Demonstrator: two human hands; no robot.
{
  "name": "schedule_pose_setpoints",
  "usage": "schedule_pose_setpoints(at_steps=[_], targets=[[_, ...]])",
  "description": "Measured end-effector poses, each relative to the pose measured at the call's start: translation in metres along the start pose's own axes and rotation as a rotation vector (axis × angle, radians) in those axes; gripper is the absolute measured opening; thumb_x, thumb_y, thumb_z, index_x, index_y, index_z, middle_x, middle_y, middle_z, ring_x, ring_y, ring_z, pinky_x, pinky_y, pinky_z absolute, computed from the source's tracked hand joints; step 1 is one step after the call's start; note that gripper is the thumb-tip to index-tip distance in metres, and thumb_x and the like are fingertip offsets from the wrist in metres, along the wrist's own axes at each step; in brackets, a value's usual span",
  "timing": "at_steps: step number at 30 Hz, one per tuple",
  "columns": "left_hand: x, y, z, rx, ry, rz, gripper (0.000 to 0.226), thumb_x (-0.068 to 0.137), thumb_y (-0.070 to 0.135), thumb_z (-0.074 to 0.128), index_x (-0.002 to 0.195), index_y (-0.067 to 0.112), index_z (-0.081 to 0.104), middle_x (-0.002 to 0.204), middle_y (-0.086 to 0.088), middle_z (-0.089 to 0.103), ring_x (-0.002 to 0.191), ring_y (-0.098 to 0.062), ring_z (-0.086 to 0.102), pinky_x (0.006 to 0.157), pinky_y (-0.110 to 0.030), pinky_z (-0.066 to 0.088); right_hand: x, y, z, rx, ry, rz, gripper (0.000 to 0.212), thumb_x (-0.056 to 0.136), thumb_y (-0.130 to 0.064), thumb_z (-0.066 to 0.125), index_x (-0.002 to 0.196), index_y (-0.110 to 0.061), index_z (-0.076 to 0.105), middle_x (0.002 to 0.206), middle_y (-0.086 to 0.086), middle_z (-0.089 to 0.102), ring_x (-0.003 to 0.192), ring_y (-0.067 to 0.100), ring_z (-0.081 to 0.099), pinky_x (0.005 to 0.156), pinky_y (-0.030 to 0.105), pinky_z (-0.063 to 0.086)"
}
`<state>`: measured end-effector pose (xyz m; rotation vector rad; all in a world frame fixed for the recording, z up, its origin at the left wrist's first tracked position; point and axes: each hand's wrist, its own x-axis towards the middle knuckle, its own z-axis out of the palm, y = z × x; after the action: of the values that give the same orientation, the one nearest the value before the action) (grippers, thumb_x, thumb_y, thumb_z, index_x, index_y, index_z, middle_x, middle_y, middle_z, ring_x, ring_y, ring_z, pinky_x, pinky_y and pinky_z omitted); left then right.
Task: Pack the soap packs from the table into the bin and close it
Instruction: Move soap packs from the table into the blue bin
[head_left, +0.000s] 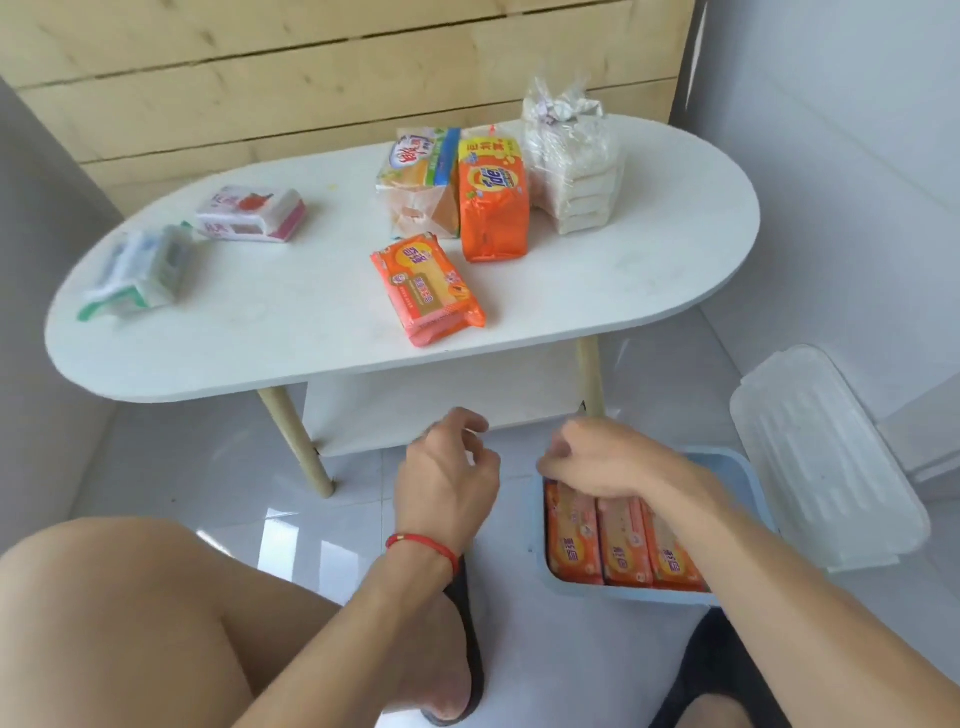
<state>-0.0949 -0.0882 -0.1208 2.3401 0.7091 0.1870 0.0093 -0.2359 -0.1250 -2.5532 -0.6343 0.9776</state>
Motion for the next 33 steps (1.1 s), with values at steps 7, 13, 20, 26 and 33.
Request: schedule_pose_setpoints(at_steps=[7,13,20,26,33], targets=[[0.036,0.011,-0.126,-0.021,0.259,0.082,0.018,0.082,0.014,0.059,0.092,0.025,0.069,0.083,0.01,0.071,0.073,-0.019,0.066,0.071,-0.03,0.052,-0.001,-0.144,-0.051,0.012,0.932,-0.425,0.034,0.092,-0.048,0.061,0.107,-0.019,0.06,0.106,0.003,0.064,0.099,0.027,0.059,0.077,0.038,0.044],[0.074,-0.001,-0.184,0.104,0.158,-0.014,0.022,0.081,0.018,0.059,0.099,0.026,0.068,0.094,0.009,0.069,0.091,-0.023,0.064,0.082,-0.036,0.054,0.052,-0.192,-0.035,-0.364,0.796,-0.217,0.048,0.098,-0.031,0.055,0.14,-0.012,0.042,0.139,0.022,0.045,0.126,0.041,0.042,0.097,0.044,0.04],[0.096,0.026,-0.167,-0.39,-0.005,-0.197,0.033,0.086,0.027,0.057,0.112,0.008,0.064,0.103,-0.01,0.068,0.08,-0.026,0.071,0.079,-0.042,0.062,0.042,-0.187,-0.059,0.054,0.755,-0.36,0.056,0.089,-0.043,0.069,0.134,-0.014,0.054,0.125,0.01,0.065,0.119,0.032,0.055,0.101,0.04,0.042],[0.107,0.057,-0.157,-0.905,-0.154,-0.381,0.025,0.09,0.017,0.058,0.106,-0.001,0.065,0.083,-0.017,0.063,0.07,-0.031,0.061,0.073,-0.052,0.06,0.016,-0.189,-0.089,0.337,0.581,-0.409,0.052,0.084,-0.037,0.064,0.134,-0.023,0.059,0.125,-0.002,0.068,0.099,0.01,0.067,0.079,0.021,0.053],[0.107,0.04,-0.166,-0.93,-0.191,-0.438,0.021,0.092,0.016,0.065,0.107,0.002,0.06,0.089,-0.018,0.068,0.074,-0.033,0.07,0.07,-0.052,0.06,0.015,-0.14,-0.104,0.093,0.979,-0.368,0.018,0.091,-0.018,0.062,0.107,-0.014,0.069,0.106,0.004,0.07,0.104,0.025,0.062,0.098,0.041,0.048]])
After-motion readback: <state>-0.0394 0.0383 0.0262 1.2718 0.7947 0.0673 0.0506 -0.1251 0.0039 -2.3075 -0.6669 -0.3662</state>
